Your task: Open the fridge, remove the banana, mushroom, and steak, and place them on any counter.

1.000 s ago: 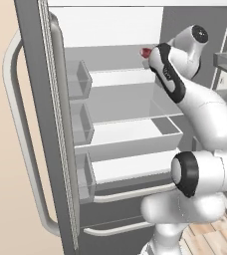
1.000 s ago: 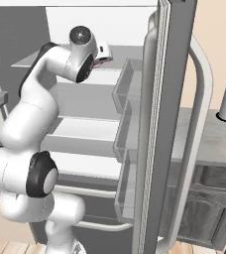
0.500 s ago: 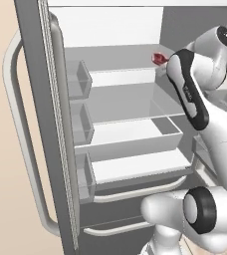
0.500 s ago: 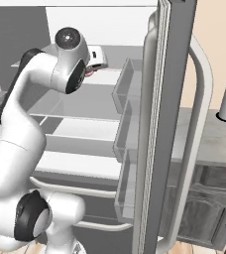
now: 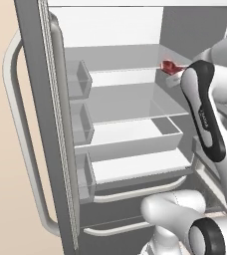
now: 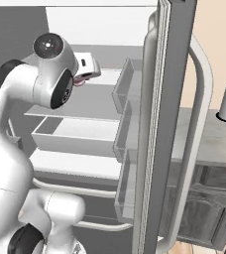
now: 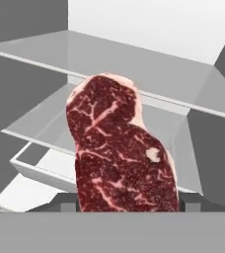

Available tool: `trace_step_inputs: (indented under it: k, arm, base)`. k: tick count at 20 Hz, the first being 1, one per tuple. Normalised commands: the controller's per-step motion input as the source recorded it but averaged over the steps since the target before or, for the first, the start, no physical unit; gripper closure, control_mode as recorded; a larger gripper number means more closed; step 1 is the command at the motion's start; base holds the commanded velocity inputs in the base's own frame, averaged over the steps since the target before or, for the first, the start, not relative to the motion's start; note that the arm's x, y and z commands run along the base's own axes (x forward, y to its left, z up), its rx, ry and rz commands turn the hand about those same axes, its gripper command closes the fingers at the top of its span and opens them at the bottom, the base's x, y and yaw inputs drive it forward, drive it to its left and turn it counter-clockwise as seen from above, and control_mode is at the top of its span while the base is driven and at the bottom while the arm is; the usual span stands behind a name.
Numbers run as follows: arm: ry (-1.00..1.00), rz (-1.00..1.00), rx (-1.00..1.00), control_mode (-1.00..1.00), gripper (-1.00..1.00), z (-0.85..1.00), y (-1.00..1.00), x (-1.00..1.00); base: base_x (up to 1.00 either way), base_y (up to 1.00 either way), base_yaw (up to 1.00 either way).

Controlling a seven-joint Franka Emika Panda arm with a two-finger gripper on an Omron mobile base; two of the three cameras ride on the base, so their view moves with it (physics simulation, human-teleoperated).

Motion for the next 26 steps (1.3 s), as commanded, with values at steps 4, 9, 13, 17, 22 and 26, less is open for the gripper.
trace_step_inputs:
  k: [4, 9, 13, 17, 22, 26]
  arm:
    - [0.12, 0.0, -0.03, -1.0, 1.0, 0.0, 0.04, -0.48]
    - [0.03, 0.0, -0.01, 1.0, 1.0, -0.02, 0.03, -0.04]
    - [0.0, 0.0, 0.0, 1.0, 1.0, 0.0, 0.0, 0.0]
    - [0.0, 0.0, 0.0, 1.0, 1.0, 0.0, 0.0, 0.0]
    - [0.0, 0.0, 0.0, 1.0, 1.0, 0.0, 0.0, 0.0]
    - [0.0, 0.0, 0.0, 1.0, 1.0, 0.0, 0.0, 0.0]
  base:
    - [0.0, 0.0, 0.0]
    - [-0.01, 0.04, 0.0]
    - [-0.78, 0.01, 0.0]
    - [-1.0, 0.0, 0.0]
    - [-1.0, -0.11, 0.0]
    - [-1.0, -0.66, 0.0]
